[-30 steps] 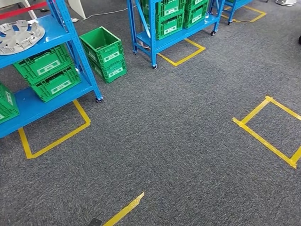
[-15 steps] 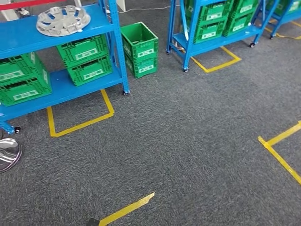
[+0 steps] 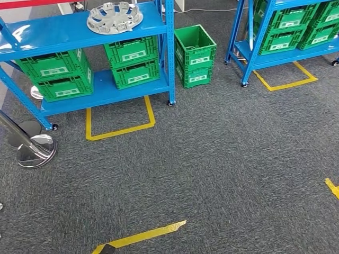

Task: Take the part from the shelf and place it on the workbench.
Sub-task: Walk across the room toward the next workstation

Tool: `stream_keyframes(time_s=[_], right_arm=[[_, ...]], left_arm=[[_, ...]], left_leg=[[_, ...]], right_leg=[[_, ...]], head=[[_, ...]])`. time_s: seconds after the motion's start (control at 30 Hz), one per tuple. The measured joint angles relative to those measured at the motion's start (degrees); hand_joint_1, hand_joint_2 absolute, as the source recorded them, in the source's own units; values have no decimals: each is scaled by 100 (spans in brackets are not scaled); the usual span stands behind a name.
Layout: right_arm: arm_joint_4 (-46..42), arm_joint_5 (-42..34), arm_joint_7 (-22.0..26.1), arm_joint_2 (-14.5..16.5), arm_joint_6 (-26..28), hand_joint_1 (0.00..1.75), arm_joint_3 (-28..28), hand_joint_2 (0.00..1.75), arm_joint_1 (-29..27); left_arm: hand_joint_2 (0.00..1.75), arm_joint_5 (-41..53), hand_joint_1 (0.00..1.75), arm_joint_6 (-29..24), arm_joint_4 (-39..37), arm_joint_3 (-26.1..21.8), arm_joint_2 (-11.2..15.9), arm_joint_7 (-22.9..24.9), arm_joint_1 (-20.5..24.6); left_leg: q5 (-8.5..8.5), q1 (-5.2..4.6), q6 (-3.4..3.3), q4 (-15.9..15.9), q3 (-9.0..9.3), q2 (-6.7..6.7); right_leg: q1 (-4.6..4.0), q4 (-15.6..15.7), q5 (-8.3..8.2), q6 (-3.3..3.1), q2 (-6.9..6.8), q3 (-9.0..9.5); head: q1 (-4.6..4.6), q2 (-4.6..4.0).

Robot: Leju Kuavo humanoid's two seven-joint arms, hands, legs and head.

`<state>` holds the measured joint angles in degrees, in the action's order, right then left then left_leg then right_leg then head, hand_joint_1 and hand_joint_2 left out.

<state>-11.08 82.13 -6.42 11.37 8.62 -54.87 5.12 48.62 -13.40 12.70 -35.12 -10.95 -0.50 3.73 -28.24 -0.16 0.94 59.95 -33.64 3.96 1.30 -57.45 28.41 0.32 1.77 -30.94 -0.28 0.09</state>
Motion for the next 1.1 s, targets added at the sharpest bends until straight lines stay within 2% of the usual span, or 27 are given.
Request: stream_keyframes(time_s=[0.03, 0.07, 0.1, 0.13, 0.17, 0.2, 0.23, 0.3, 0.33, 0.37, 0.43, 0.47, 0.5, 0.57, 0.6, 0.63, 0.67, 0.7, 0.73, 0.77, 0.8, 0.83, 0.87, 0.93, 1.0, 1.07, 1.1], right_arm=[[-1, 1, 1, 0, -1, 0, 3, 0, -4], [-1, 2, -1, 0, -1, 0, 5, 0, -11], [-1, 4, -2, -1, -1, 0, 6, 0, -18], [-1, 8, -3, -1, -1, 0, 8, 0, -20], [-1, 11, -4, -2, -1, 0, 10, 0, -18], [-1, 16, -3, -2, -1, 0, 15, 0, -14], [-1, 21, -3, -2, -1, 0, 20, 0, -9], [1, 35, -3, -2, -3, 0, 31, 0, -6], [1, 43, -3, -2, -4, 0, 37, 0, -2], [2, 51, -3, -2, -7, 0, 44, 0, 3], [1, 60, -1, -2, -12, 0, 61, 0, 25], [1, 63, 3, -2, -15, 0, 68, 0, 34], [0, 64, 7, -2, -16, 0, 73, 0, 39], [1, 66, 14, -2, -19, 0, 77, 0, 37], [1, 66, 15, -2, -20, 0, 78, 0, 29], [2, 66, 16, -2, -21, 0, 79, 0, 20], [2, 66, 14, -2, -22, 0, 79, 0, 9], [2, 66, 13, -2, -22, 0, 79, 0, 1], [1, 66, 11, -3, -22, 0, 79, 0, -2], [1, 65, 9, -3, -22, 0, 79, 0, -2], [1, 66, 10, -3, -22, 0, 79, 0, 0], [1, 66, 15, -3, -22, 0, 80, 0, 4], [2, 66, 21, -3, -22, 0, 80, 0, 7], [2, 68, 31, -1, -22, 0, 81, 0, 10], [1, 70, 33, 2, -22, 0, 80, 0, 12], [1, 70, 36, 2, -22, 0, 81, 0, 8], [2, 70, 36, 2, -22, 0, 81, 0, 2]], left_arm=[[0, 2, 0, 0, 0, 1, -2, -1, 11], [0, 7, 0, 1, 0, 1, -3, -1, 24], [0, 12, 0, 1, 0, 2, -3, 1, 31], [0, 21, 0, 1, 0, 2, -1, 6, 26], [0, 32, 0, 1, 0, 2, 1, 12, 16], [0, 42, 0, 1, 0, 2, 4, 18, 6], [0, 54, 0, 1, 0, 2, 7, 21, -1], [0, 78, 0, 1, 0, 3, 13, 22, 13], [0, 90, 0, 1, 0, 4, 15, 22, 25], [0, 98, 0, 0, 0, 5, 20, 22, 33], [0, 109, 0, -1, 0, 8, 32, 22, 25], [0, 114, 0, -2, 0, 8, 39, 20, 18], [0, 119, 0, -2, 0, 8, 43, 19, 20], [0, 124, 0, 1, 0, 13, 42, 15, 41], [0, 124, 0, 2, 0, 15, 39, 15, 48], [0, 124, 0, 2, 0, 16, 38, 15, 47], [0, 124, 0, 2, 0, 17, 38, 15, 41], [0, 124, 0, 1, 0, 17, 40, 15, 36], [0, 124, 0, 1, 0, 17, 41, 15, 33], [0, 124, 0, 1, 0, 17, 40, 15, 33], [0, 124, 0, 1, 0, 18, 40, 15, 38], [0, 125, 0, 1, 0, 19, 39, 13, 42], [0, 127, 0, 1, 0, 19, 41, 8, 43], [0, 134, 0, 1, 0, 20, 50, -4, 34], [0, 140, 0, 1, 0, 21, 56, -11, 27], [0, 142, 0, 2, 0, 25, 54, -17, 46], [0, 142, 0, 3, 0, 26, 54, -19, 55]], left_leg=[[-175, 2, 25, 317, -153, -171], [-367, 11, 47, 721, -356, -278], [-514, 24, 64, 1101, -549, -318], [-563, 34, 74, 1346, -675, -334], [-497, 40, 76, 1378, -695, -343], [-331, 42, 67, 1179, -596, -362], [-110, 36, 42, 807, -402, -422], [160, -17, -37, 62, -13, -686], [200, -45, -72, -151, 91, -789], [182, -69, -99, -230, 119, -838], [197, -59, -151, -277, 117, -730], [212, -40, -186, -305, 132, -671], [229, -19, -220, -333, 147, -606], [243, 4, -262, -354, 158, -481], [242, 3, -268, -352, 155, -412], [241, 1, -270, -350, 157, -343], [239, -1, -268, -348, 164, -269], [235, -1, -263, -345, 175, -194], [229, 2, -253, -342, 191, -119], [221, 5, -238, -338, 202, -55], [209, 0, -215, -323, 200, 1], [207, -3, -182, -312, 187, 52], [213, -1, -146, -304, 167, 96], [225, 12, -81, -297, 136, 168], [109, 12, -25, -142, 64, 26], [-220, 12, 32, 439, -213, -228], [-406, 21, 52, 855, -419, -296]], right_leg=[[-7, 4, 7, -30, -81, 4], [-16, 4, 18, -54, -168, 5], [-24, 2, 28, -64, -255, 7], [-30, 2, 38, -69, -340, 12], [-34, 1, 49, -67, -414, 21], [-38, 0, 62, -61, -480, 39], [-43, 1, 79, -49, -544, 66], [-68, -4, 120, -7, -654, 111], [-82, -6, 138, 17, -711, 124], [-95, -3, 150, 41, -767, 134], [-99, 15, 176, 93, -858, 161], [-92, -29, 229, 121, -791, 155], [-83, -182, 333, 147, -660, 95], [-62, -854, 674, 185, -328, -217], [-58, -1260, 829, 197, -243, -426], [-56, -1551, 897, 205, -210, -597], [-56, -1636, 841, 207, -197, -680], [-55, -1492, 672, 204, -185, -654], [-50, -1138, 422, 198, -151, -523], [-39, -723, 209, 189, -57, -349], [-26, -362, 73, 178, 47, -191], [-17, -124, 6, 162, 133, -79], [-18, -37, 13, 141, 184, -30], [-26, -18, 7, 85, 116, -9], [-15, 2, -4, 14, 13, 7], [-16, 14, 3, -44, -116, 16], [-25, 13, 11, -62, -190, 16]], head=[[-22, 0], [-40, 0], [-41, 0], [-40, 0], [-42, 0], [-43, 0], [-43, 0], [-42, 0], [-38, 0], [-38, 0], [-40, 0], [-30, 0], [-11, 0], [37, 0], [47, 0], [50, 0], [50, 0], [50, 0], [49, 0], [51, 0], [51, 0], [48, 0], [48, 0], [47, 0], [20, 0], [-23, 0], [-37, 0]])
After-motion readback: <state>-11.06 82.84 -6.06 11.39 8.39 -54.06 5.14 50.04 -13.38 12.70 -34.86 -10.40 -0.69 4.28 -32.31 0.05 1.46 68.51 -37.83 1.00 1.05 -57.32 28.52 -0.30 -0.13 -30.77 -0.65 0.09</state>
